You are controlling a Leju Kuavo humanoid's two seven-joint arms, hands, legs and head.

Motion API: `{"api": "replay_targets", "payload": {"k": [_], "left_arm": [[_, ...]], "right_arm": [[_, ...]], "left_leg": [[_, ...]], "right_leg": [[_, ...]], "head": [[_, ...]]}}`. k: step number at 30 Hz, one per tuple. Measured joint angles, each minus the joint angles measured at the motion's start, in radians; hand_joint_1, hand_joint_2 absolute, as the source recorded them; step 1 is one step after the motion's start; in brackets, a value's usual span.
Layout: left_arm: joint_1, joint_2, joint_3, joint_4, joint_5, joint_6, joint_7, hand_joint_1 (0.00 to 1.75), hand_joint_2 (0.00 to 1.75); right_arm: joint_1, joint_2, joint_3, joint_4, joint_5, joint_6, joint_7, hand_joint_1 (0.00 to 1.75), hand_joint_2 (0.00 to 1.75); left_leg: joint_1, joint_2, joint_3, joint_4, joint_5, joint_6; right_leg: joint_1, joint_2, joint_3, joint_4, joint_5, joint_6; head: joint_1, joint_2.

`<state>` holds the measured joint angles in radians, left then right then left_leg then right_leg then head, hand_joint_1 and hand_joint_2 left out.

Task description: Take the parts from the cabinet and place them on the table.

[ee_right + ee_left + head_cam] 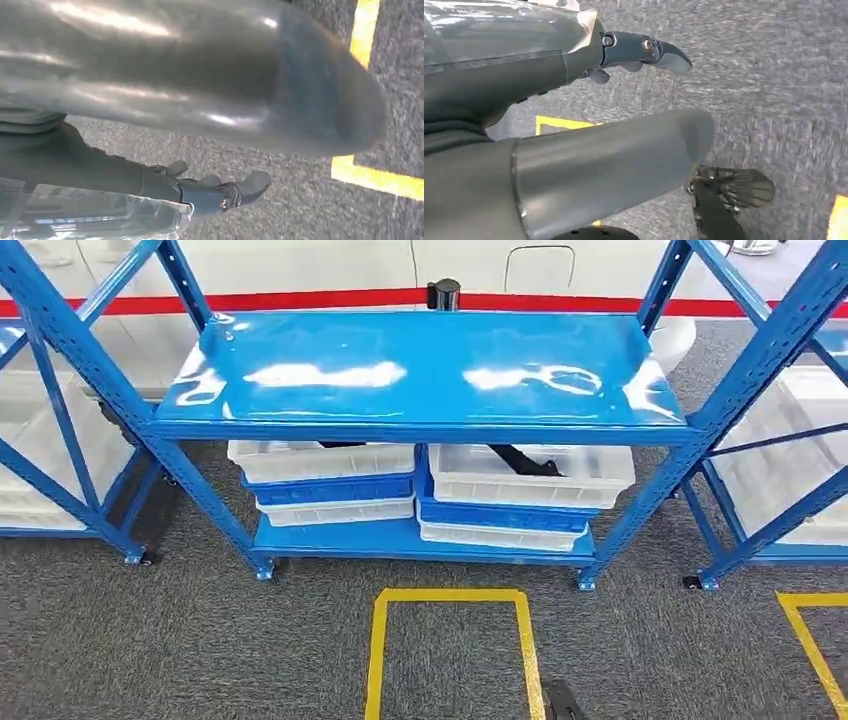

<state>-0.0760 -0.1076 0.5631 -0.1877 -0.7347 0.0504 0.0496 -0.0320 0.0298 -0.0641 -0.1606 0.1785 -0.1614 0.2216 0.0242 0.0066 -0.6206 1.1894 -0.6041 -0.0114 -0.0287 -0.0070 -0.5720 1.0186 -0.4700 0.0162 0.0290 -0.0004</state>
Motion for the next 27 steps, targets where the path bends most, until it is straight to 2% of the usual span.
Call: {"api": "replay_targets", "payload": {"k": [1,2,3,5,6,7,8,9,10,11,12,13,14,15,16,17,18,20,21,22,23,24,25,26,27], "left_arm": [[0.004,0.000,0.000,0.000,0.000,0.000,0.000,0.00,0.00],[0.006,0.000,0.000,0.000,0.000,0.001,0.000,0.00,0.00],[0.008,0.000,0.000,0.000,0.000,0.002,0.000,0.00,0.00],[0.008,0.000,0.001,0.000,0.000,0.003,0.000,0.00,0.00],[0.008,0.000,0.000,0.000,0.000,0.003,0.000,0.00,0.00],[0.007,0.001,0.000,0.000,0.000,0.003,0.000,0.00,0.00],[0.007,0.001,0.000,0.000,0.000,0.003,0.000,0.00,0.00],[0.006,0.001,0.000,0.000,0.000,0.003,0.000,0.00,0.00],[0.005,0.001,0.000,0.000,0.000,0.004,0.000,0.00,0.00],[0.006,0.000,0.000,0.000,0.000,0.005,0.000,0.00,0.00],[0.007,-0.003,0.000,0.000,0.000,0.007,-0.001,0.00,0.00],[0.006,-0.002,0.001,0.000,-0.002,0.008,-0.002,0.00,0.00],[0.006,0.000,0.001,0.000,-0.005,0.010,-0.003,0.00,0.00],[0.006,0.002,0.001,0.000,-0.008,0.010,-0.003,0.00,0.00],[0.005,0.002,0.001,0.000,-0.011,0.010,-0.003,0.00,0.00],[0.005,0.000,0.001,0.000,-0.011,0.010,-0.003,0.00,0.00],[0.004,0.000,0.001,0.000,-0.014,0.010,-0.003,0.00,0.00],[0.005,-0.001,0.001,0.000,-0.017,0.010,-0.003,0.00,0.00],[0.004,-0.002,0.001,0.000,-0.017,0.010,-0.003,0.00,0.00],[0.004,-0.002,0.001,0.000,-0.017,0.010,-0.003,0.00,0.00],[0.004,-0.002,0.001,0.000,-0.017,0.010,-0.003,0.00,0.00],[0.004,-0.003,0.001,0.000,-0.017,0.010,-0.003,0.00,0.00],[0.004,-0.004,0.001,0.000,-0.018,0.010,-0.003,0.00,0.00],[0.004,-0.005,0.001,0.000,-0.018,0.010,-0.003,0.00,0.00],[0.005,-0.005,0.001,0.000,-0.018,0.010,-0.003,0.00,0.00]], "right_arm": [[0.000,0.002,0.001,0.000,0.001,0.000,-0.001,0.00,0.00],[0.000,0.003,0.002,0.000,0.001,0.000,-0.001,0.00,0.00],[0.000,0.003,0.002,0.000,0.002,-0.001,-0.001,0.00,0.00],[0.000,0.003,0.003,0.000,0.004,-0.001,-0.001,0.00,0.00],[0.000,0.003,0.003,0.000,0.004,-0.001,-0.002,0.00,0.00],[-0.001,0.003,0.004,0.000,0.005,-0.001,-0.003,0.00,0.00],[-0.001,0.004,0.007,0.000,0.007,0.001,-0.004,0.00,0.00],[-0.002,0.005,0.010,0.000,0.010,0.003,-0.004,0.00,0.00],[-0.001,0.005,0.011,0.000,0.010,0.006,-0.005,0.00,0.00],[0.000,0.004,0.011,0.000,0.011,0.008,-0.005,0.00,0.00],[0.001,0.000,0.011,0.000,0.011,0.008,-0.005,0.00,0.00],[0.002,0.002,0.012,0.000,0.011,0.008,-0.005,0.00,0.00],[0.002,0.002,0.012,0.000,0.011,0.008,-0.005,0.00,0.00],[0.002,0.005,0.012,0.000,0.011,0.008,-0.006,0.00,0.00],[0.002,0.005,0.012,0.000,0.011,0.008,-0.006,0.00,0.00],[0.003,0.003,0.012,0.000,0.010,0.007,-0.006,0.00,0.00],[0.003,0.004,0.012,0.000,0.010,0.007,-0.006,0.00,0.00],[0.001,0.003,0.012,0.000,0.010,0.006,-0.007,0.00,0.00],[0.002,0.003,0.012,0.000,0.010,0.006,-0.007,0.00,0.00],[0.005,0.003,0.012,0.000,0.010,0.006,-0.007,0.00,0.00],[0.008,0.003,0.012,0.000,0.010,0.006,-0.007,0.00,0.00],[0.009,0.003,0.012,0.000,0.010,0.006,-0.007,0.00,0.00],[0.008,0.001,0.012,0.000,0.010,0.006,-0.007,0.00,0.00],[0.007,0.000,0.012,0.000,0.010,0.005,-0.007,0.00,0.00],[0.004,0.000,0.012,0.000,0.010,0.004,-0.006,0.00,0.00]], "left_leg": [[0.000,-0.004,-0.041,0.077,-0.028,-0.001],[0.000,-0.006,-0.072,0.128,-0.035,-0.001],[0.000,-0.006,-0.081,0.130,-0.019,0.000],[0.000,-0.006,-0.051,0.047,0.050,0.005],[0.000,-0.006,-0.040,0.024,0.065,0.006],[0.000,-0.006,-0.004,-0.054,0.106,0.010],[0.000,-0.012,0.030,-0.127,0.134,0.016],[-0.004,-0.014,0.043,-0.160,0.122,0.016],[-0.006,-0.013,0.040,-0.158,0.124,0.018],[-0.007,-0.012,0.040,-0.160,0.126,0.020],[-0.010,-0.011,0.040,-0.160,0.127,0.018],[-0.014,-0.012,0.040,-0.160,0.127,0.020],[-0.026,-0.012,0.039,-0.153,0.122,0.028],[-0.026,-0.013,0.040,-0.156,0.123,0.042],[-0.025,-0.010,0.042,-0.162,0.128,0.048],[-0.013,-0.003,0.048,-0.175,0.136,0.058],[-0.014,0.000,0.051,-0.180,0.138,0.062],[-0.014,0.013,0.051,-0.180,0.137,0.066],[-0.014,0.020,0.050,-0.180,0.136,0.066],[-0.014,0.026,0.050,-0.180,0.135,0.065],[-0.014,0.031,0.051,-0.180,0.134,0.064],[-0.013,0.037,0.053,-0.180,0.132,0.061],[-0.010,0.043,0.056,-0.179,0.129,0.057],[-0.009,0.049,0.060,-0.178,0.126,0.052],[-0.011,0.051,0.065,-0.178,0.122,0.044]], "right_leg": [[0.003,0.004,0.000,0.000,0.000,-0.005],[0.007,0.009,0.001,0.000,-0.001,-0.007],[0.008,0.014,0.002,0.000,-0.001,-0.007],[0.009,0.023,0.006,0.001,-0.002,-0.007],[0.009,0.024,0.007,0.001,-0.002,-0.007],[0.009,0.028,0.010,0.001,-0.003,-0.007],[0.009,0.032,0.011,0.001,-0.005,-0.003],[0.026,0.033,0.008,0.008,-0.010,0.004],[0.019,0.036,0.007,0.003,-0.008,0.009],[0.020,0.036,0.006,0.004,-0.009,0.012],[0.027,0.035,-0.002,0.003,-0.012,0.008],[0.024,0.035,0.000,0.002,-0.011,0.008],[0.019,0.035,0.005,-0.009,-0.007,0.016],[0.012,0.036,0.010,-0.010,-0.004,0.030],[0.015,0.038,0.010,-0.013,-0.002,0.037],[0.013,0.035,0.006,-0.005,-0.007,0.039],[0.014,0.023,-0.007,0.026,-0.024,0.039],[0.012,0.020,-0.081,0.170,-0.090,0.033],[0.012,0.020,-0.122,0.252,-0.119,0.033],[0.012,0.019,-0.152,0.310,-0.130,0.039],[0.010,0.018,-0.154,0.305,-0.119,0.048],[0.006,0.014,-0.131,0.255,-0.093,0.060],[0.003,0.005,-0.086,0.163,-0.055,0.073],[0.000,-0.015,-0.034,0.064,-0.020,0.083],[-0.002,-0.047,-0.001,-0.007,-0.005,0.082]], "head": [[0.000,0.000],[0.000,0.000],[0.000,0.000],[0.000,0.000],[0.000,0.000],[0.000,0.000],[0.000,0.000],[0.000,0.000],[0.002,0.000],[0.002,0.000],[0.002,0.000],[0.002,0.000],[0.002,0.000],[0.000,0.000],[0.001,0.000],[0.001,0.000],[0.003,0.000],[0.006,0.000],[0.005,0.000],[0.005,0.000],[0.005,0.000],[0.005,0.000],[0.006,0.000],[0.006,0.000],[0.006,0.000]]}}
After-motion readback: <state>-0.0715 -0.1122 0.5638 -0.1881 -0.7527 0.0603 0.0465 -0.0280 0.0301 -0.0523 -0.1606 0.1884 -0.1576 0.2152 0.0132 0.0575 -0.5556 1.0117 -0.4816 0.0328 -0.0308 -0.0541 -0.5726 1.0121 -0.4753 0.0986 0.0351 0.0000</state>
